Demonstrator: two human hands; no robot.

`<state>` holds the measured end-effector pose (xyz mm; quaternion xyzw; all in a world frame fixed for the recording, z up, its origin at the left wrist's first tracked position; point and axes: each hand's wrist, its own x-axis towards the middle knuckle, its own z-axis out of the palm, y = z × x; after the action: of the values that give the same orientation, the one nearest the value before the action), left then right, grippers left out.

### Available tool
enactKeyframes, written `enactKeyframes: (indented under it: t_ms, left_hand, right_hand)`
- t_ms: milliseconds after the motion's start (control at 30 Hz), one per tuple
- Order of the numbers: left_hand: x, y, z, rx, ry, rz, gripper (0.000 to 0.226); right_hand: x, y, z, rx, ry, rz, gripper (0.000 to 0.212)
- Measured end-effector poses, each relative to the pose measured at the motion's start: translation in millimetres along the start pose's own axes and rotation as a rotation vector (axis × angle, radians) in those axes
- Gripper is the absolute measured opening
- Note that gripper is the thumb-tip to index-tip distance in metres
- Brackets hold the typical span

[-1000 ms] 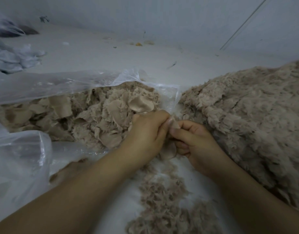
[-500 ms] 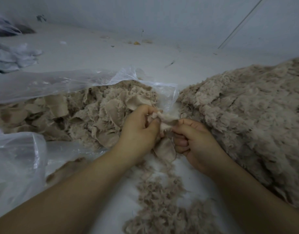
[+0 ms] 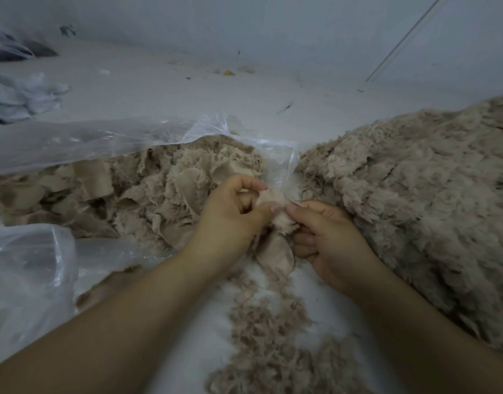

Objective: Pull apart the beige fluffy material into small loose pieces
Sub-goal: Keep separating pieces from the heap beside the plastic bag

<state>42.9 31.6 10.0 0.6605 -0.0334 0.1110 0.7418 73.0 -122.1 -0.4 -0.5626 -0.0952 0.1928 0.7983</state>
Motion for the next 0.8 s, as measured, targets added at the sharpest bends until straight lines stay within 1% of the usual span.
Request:
enactKeyframes:
  t_ms: [33,67,100,200,233,267,333,400,500,533,600,667,700,800]
  left_hand:
    - [1.0,0.3,-1.3,-0.039,0.030,0.008,0.016]
    - [1.9,0.0,-2.8,-0.057,0.047,0.015,0.016]
    - [2.8,-0.8,-4.0,-0.059,0.044,0.014,0.015]
    - [0.8,-2.1,-3.6,-0.032,-0.054,-0.001,0.008]
    - [0.1,-3.1,-3.2,-0.016,-0.077,-0.005,0.007]
    - [-0.1,-3.8,-3.2,-0.002,-0.082,-0.005,0.007]
    - [1.0,-4.5,-3.0,0.003,-0.041,0.006,0.005]
    - [3.5,-4.8,-4.1,0.007,0.043,0.017,0.013]
    - [6.4,-3.6,-8.2,0.065,0.157,0.038,0.027]
    - [5.9,-2.8,-9.4,0.092,0.154,0.039,0.027]
    - [2.5,-1.0,-9.0,0.147,0.058,0.035,0.020]
    - [-2.9,-1.2,-5.0,0.200,-0.021,0.047,0.028]
    - [-4.6,-1.6,-3.2,0.221,-0.022,0.052,0.029]
    - [-5.3,-2.0,0.5,0.264,-0.019,0.039,0.018]
  right_hand:
    - [0.4,-0.6,-0.2,0.007,0.005,0.012,0.044]
    - [-0.2,-2.2,0.5,0.010,0.010,0.021,0.047]
    - [-0.6,-2.7,0.5,-0.001,0.006,0.021,0.044]
    - [-2.6,-3.9,2.2,-0.090,-0.024,0.007,0.018]
    - [-2.8,-3.1,1.2,-0.103,-0.032,-0.001,0.016]
    - [-2.8,-2.3,0.2,-0.099,-0.033,-0.002,0.018]
    - [-2.8,-2.7,0.6,-0.069,-0.024,0.003,0.022]
    - [-2.3,-4.3,2.3,-0.037,-0.022,0.014,0.023]
    - [-1.9,-5.4,3.5,0.004,0.008,0.020,0.033]
    - [-2.1,-5.6,3.8,0.009,0.016,0.018,0.036]
    - [-2.4,-5.6,4.8,-0.003,0.019,0.004,0.041]
    - [-2.9,-5.3,5.2,-0.014,0.009,-0.013,0.046]
    - [-3.5,-5.4,5.3,-0.012,0.000,-0.021,0.047]
    - [-5.7,-5.3,5.1,-0.021,-0.046,-0.038,0.047]
